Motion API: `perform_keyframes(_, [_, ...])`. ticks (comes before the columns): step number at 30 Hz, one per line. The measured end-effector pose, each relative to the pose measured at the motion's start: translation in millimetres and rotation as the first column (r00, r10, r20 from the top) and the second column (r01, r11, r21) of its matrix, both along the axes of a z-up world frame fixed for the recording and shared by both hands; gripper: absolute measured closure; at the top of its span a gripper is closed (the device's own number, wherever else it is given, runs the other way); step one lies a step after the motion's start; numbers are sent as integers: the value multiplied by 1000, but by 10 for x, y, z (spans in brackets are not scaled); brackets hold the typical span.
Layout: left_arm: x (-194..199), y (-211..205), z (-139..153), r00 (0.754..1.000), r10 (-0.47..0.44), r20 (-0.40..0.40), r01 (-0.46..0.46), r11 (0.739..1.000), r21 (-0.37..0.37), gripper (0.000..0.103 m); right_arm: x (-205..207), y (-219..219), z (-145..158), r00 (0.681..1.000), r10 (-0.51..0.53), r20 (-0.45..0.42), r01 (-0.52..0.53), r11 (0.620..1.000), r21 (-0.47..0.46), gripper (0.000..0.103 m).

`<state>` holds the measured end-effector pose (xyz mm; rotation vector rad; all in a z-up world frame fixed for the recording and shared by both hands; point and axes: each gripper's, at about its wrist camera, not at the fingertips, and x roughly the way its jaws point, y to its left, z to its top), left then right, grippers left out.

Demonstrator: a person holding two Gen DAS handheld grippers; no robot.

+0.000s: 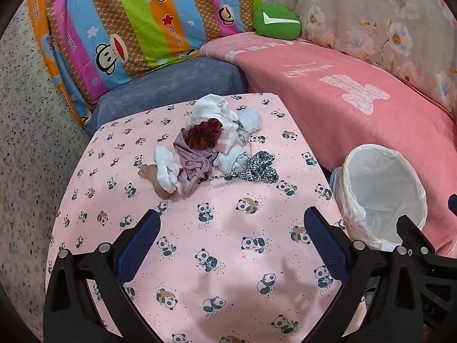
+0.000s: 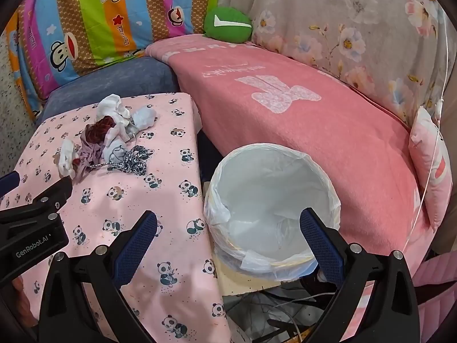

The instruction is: Collect trash

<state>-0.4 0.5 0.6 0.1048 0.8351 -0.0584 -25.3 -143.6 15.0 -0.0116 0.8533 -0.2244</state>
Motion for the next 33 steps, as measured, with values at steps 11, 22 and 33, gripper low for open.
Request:
perform_keyframes(11, [-1,4,3,1000,-3,1,3,1000,-1,7,-2,8,19,1000,-5,1,5,1000,0,5])
perform_keyframes(22, [24,-8,29,1000,-3,4,3,1000,2,7,0,7,34,1000,-5,1,5,1000,0,5])
perform_keyframes(33, [26,-13,31,1000,-2,6,2,1000,4,7,-12,-14,30,1000,-13,3,13,1000,0,5])
